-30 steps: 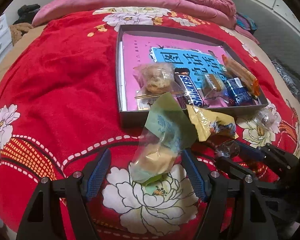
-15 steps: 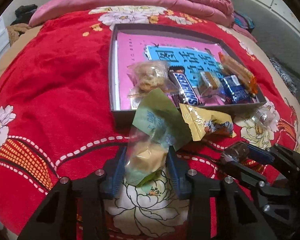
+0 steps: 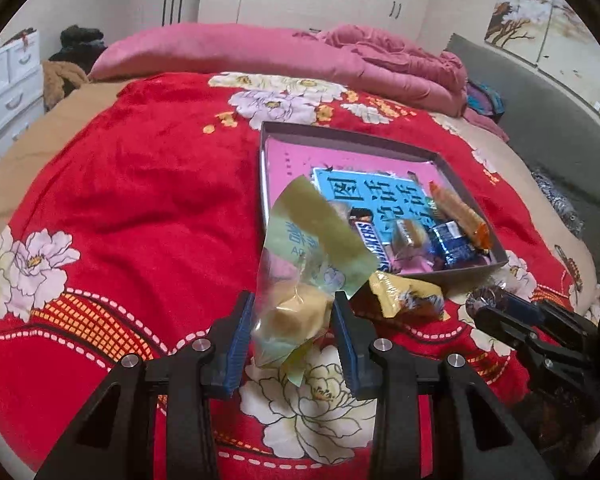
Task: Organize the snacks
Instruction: 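Grasp the chocolate roll with the right tool while the left tool grasps the green-labelled bag, then lower the chocolate roll into the tray while the left tool drops the green bag there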
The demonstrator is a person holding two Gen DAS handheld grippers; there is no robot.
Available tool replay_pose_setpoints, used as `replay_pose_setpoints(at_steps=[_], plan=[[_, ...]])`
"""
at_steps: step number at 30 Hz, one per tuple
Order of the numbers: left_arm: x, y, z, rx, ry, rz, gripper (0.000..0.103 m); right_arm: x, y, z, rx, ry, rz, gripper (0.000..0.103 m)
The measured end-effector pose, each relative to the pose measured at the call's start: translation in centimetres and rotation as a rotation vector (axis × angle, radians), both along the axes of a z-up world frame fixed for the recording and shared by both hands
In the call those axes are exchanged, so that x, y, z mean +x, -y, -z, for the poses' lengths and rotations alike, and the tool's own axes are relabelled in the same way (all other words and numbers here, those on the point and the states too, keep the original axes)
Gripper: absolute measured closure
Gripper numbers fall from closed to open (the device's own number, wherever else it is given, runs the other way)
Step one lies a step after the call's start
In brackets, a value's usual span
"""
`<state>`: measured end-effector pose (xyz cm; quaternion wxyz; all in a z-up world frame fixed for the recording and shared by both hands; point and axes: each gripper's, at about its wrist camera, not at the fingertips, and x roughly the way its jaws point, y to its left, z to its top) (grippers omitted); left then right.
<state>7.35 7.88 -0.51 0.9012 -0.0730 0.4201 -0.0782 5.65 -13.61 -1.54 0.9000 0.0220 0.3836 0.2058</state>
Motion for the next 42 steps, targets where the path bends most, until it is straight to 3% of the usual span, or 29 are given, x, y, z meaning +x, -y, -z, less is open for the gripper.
replay_pose_setpoints(at_steps=[2,10,21,42], plan=[[0.2,0.2,0.0,0.005,0.005,0.0,0.069,0.1,0.3,-0.2,0.001,0.006,0.007,0.066],[0.7,0.2,0.3,-0.022,-0.007,-0.011,0.069,0.6,1.5,-0.2,0.015,0.008,0.036,0.066],[0.5,-0.4,-1.3,-0.068,0.079,-0.052,0.07,0.6,2.7,-1.1,0.046,0.044,0.074,0.066],[4.3,4.3,-0.5,-0.063,0.071,0.013,0.07,3.4,7.9,-0.7,0.084,0.024,0.226,0.066]])
